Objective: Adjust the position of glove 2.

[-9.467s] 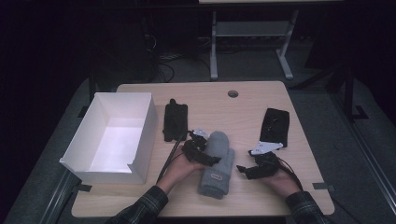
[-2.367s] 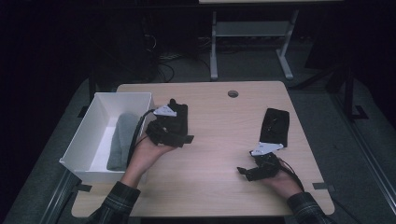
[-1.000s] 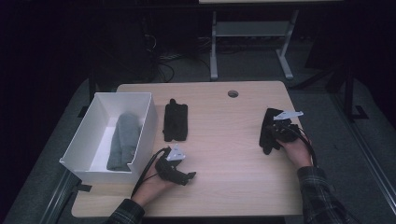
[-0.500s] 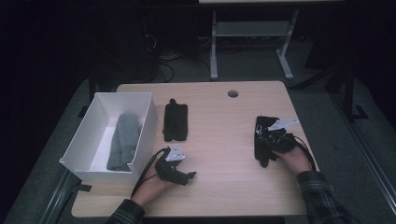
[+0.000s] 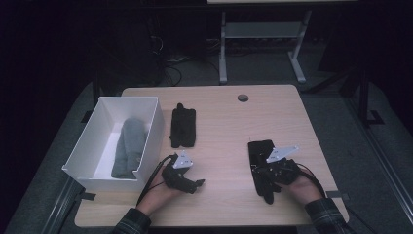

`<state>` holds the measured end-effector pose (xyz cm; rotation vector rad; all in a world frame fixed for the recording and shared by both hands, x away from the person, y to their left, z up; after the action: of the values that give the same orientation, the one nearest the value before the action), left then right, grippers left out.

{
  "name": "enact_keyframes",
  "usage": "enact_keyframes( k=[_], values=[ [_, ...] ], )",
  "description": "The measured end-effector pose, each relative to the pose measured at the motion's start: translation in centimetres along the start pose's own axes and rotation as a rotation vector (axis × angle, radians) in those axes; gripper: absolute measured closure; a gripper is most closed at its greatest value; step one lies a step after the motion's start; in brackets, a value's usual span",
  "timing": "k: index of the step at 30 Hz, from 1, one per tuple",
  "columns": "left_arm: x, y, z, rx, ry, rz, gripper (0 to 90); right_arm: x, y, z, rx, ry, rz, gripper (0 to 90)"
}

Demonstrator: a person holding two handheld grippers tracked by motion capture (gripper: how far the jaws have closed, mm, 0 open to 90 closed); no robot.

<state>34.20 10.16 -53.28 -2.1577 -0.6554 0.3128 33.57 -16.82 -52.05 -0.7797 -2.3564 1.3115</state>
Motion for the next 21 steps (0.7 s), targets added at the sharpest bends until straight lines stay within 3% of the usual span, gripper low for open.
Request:
enact_keyframes(
  k=[5,10,14,15,21],
  values=[
    [0.0,0.0,0.0,0.0,-0.003,0.001,13.0,-0.6,-1.3,0.1,-0.033,0.036,0.022,90.0],
    [-0.1,0.0,-0.1,-0.005,-0.007,0.002,13.0,-0.7,-2.9,1.3,-0.061,0.074,0.022,90.0],
    [0.0,0.0,0.0,0.006,0.005,0.0,13.0,1.1,-3.1,1.4,-0.069,0.053,-0.026,90.0],
    [0.0,0.0,0.0,0.004,0.003,0.001,13.0,2.3,-2.8,1.4,-0.061,0.029,-0.046,90.0],
    [0.0,0.0,0.0,0.004,0.003,0.001,13.0,3.8,-2.0,2.2,-0.005,0.004,-0.082,90.0]
  ],
)
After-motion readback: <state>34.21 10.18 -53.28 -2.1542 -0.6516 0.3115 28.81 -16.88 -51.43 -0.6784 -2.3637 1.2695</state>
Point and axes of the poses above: each handheld gripper's, and its own axes: y roughly forward along the jaws, z roughly out of its underside, x roughly to its left, the point moved 8 cm from there along y, roughly forward along the jaws, and after that the axes turned 8 degrees about x, right-handed, at the moved point
